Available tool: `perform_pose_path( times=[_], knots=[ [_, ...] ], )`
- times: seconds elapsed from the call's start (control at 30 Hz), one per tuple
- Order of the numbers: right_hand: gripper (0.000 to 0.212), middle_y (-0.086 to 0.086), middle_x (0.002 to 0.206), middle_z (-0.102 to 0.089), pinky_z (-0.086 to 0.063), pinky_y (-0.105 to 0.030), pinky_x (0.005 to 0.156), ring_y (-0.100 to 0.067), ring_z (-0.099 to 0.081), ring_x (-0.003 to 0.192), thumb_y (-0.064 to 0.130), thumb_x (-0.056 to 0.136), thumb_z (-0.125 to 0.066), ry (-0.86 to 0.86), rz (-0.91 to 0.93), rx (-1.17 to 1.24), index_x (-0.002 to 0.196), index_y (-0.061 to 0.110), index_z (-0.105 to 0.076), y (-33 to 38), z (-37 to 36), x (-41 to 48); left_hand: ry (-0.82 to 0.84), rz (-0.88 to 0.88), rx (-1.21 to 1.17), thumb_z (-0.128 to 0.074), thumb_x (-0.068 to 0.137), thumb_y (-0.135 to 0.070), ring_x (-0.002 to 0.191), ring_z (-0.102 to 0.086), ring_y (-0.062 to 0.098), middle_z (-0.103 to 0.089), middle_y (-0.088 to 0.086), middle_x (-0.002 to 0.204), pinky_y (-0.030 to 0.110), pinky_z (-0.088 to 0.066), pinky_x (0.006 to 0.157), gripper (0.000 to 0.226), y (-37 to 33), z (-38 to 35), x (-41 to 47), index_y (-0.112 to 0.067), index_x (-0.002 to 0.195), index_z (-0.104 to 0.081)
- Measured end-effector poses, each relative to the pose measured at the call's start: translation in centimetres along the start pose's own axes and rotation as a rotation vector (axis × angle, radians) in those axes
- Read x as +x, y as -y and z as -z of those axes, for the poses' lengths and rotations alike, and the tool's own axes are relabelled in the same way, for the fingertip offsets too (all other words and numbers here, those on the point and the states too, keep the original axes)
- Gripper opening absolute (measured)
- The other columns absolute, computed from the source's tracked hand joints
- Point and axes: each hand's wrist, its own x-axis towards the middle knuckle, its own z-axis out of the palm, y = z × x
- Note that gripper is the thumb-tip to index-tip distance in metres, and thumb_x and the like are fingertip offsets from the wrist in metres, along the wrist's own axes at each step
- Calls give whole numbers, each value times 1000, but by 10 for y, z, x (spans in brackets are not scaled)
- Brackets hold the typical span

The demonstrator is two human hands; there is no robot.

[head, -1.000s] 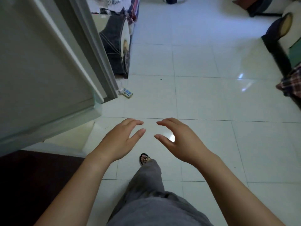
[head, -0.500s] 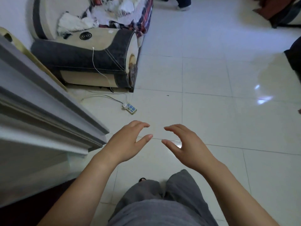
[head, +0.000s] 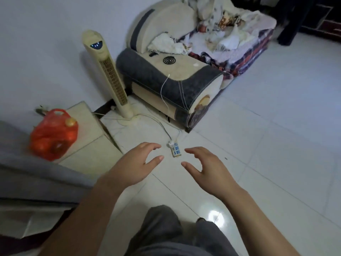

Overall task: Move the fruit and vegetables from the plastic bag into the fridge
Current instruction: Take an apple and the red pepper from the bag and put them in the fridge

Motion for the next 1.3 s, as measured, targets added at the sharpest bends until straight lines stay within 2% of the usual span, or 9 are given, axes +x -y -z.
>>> perform_pose_path(
  times=[0.07, 0.23, 0.33, 0.5, 0.67, 0.83, 1.0, 1.17, 1.3],
  knots=[
    [44, 13, 130, -51, -33, -13, 82, 0, -48, 107, 49, 89, -50, 39, 42, 9, 129, 31, -47, -2, 5, 28, -77, 53, -55, -47, 92, -42, 112, -45, 2, -48, -11, 131, 19, -36, 93, 42, -1, 4, 13, -28, 131, -46],
    [44, 13, 131, -50, -32, -14, 84, -3, -49, 111, 49, 88, -51, 150, 145, -23, 128, 31, -47, 4, 16, 111, -231, 159, -160, -49, 91, -42, 103, -44, -5, -49, -23, 115, 6, -33, 74, 34, 9, 25, 56, -35, 124, -50],
    [46, 11, 132, -50, -35, -16, 85, -6, -49, 111, 47, 87, -55, 161, 144, -76, 130, 32, -46, -5, 32, 167, -237, 184, -208, -48, 91, -43, 107, -48, 0, -51, -19, 119, 14, -36, 80, 36, 24, 34, 106, -33, 126, -50],
    [44, 11, 133, -50, -39, -21, 90, -8, -50, 114, 48, 88, -53, 170, 105, -155, 129, 31, -47, -18, 54, 260, -85, 191, -191, -44, 92, -44, 109, -53, 8, -51, -10, 129, 29, -43, 93, 39, 52, 50, 215, -30, 129, -47],
    [43, 8, 129, -52, -43, -25, 93, -9, -52, 111, 44, 88, -55, 201, 165, -107, 127, 27, -50, 26, 48, 362, -129, 220, -175, -46, 92, -42, 115, -49, 7, -53, -9, 129, 29, -43, 96, 38, 91, 120, 281, -29, 127, -49],
    [44, 6, 128, -53, -40, -22, 91, -10, -51, 113, 42, 88, -56, 308, 340, -84, 127, 24, -51, 90, 12, 443, -258, 349, -176, -47, 92, -41, 115, -51, 11, -52, -6, 130, 33, -42, 97, 38, 150, 180, 279, -27, 128, -48],
    [44, 8, 130, -51, -37, -20, 90, -7, -49, 112, 43, 88, -56, 505, 532, -125, 128, 28, -49, 155, -46, 500, -379, 577, -237, -45, 93, -40, 118, -48, 13, -49, -5, 134, 30, -40, 97, 41, 206, 209, 257, -26, 132, -44],
    [45, 8, 130, -50, -33, -16, 87, -5, -48, 111, 41, 88, -56, 687, 711, -142, 130, 28, -47, 223, -115, 552, -506, 769, -301, -45, 93, -41, 117, -47, 13, -49, -2, 133, 26, -38, 89, 42, 268, 232, 236, -24, 132, -45],
    [44, 7, 131, -50, -38, -20, 91, -7, -49, 112, 41, 88, -56, 843, 833, -144, 129, 27, -48, 276, -179, 598, -579, 891, -369, -49, 92, -40, 115, -50, 13, -53, -1, 130, 32, -43, 95, 41, 331, 243, 224, -22, 128, -49]
  ],
)
